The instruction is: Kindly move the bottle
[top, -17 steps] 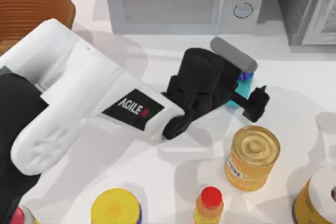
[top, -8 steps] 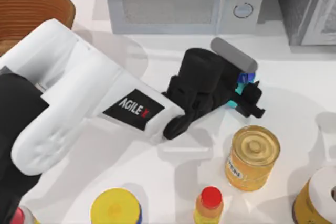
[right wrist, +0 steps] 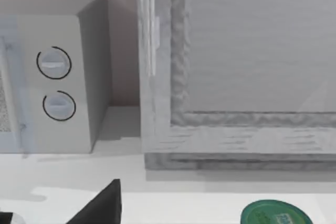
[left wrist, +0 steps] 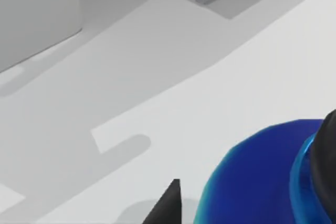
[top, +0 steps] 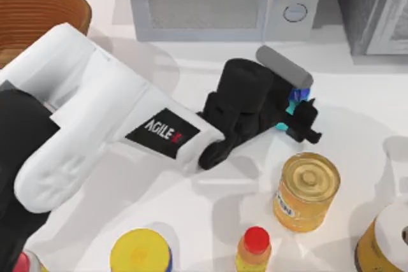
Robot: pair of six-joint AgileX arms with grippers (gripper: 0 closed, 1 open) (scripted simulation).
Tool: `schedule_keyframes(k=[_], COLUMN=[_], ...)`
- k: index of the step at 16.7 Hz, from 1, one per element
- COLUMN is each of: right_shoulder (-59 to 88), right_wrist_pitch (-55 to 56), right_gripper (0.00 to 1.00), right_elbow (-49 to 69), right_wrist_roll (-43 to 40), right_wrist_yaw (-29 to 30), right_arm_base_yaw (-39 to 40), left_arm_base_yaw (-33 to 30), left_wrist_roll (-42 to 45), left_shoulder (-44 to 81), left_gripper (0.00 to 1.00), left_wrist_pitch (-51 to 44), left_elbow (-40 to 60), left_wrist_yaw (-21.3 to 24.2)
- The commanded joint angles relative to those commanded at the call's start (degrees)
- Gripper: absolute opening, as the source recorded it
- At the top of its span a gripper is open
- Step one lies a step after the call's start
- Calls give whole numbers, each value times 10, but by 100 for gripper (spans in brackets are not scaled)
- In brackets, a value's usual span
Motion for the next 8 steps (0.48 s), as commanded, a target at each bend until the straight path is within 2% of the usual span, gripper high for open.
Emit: schedule_keyframes(k=[5, 8], right_shoulder=[0, 0], right_wrist_pitch=[0, 0], right_gripper=[100, 100], right_elbow=[0, 0], right_wrist_roll=[0, 0], right_wrist_yaw=[0, 0], right_arm_base_yaw=[0, 0], left_arm_base_yaw=[5, 39], left_wrist_roll=[2, -16], left_shoulder=[-8, -62], left_gripper=[0, 0], left_wrist_pitch=[4, 12], left_elbow=[-8, -64], left_wrist_yaw=[-4, -37])
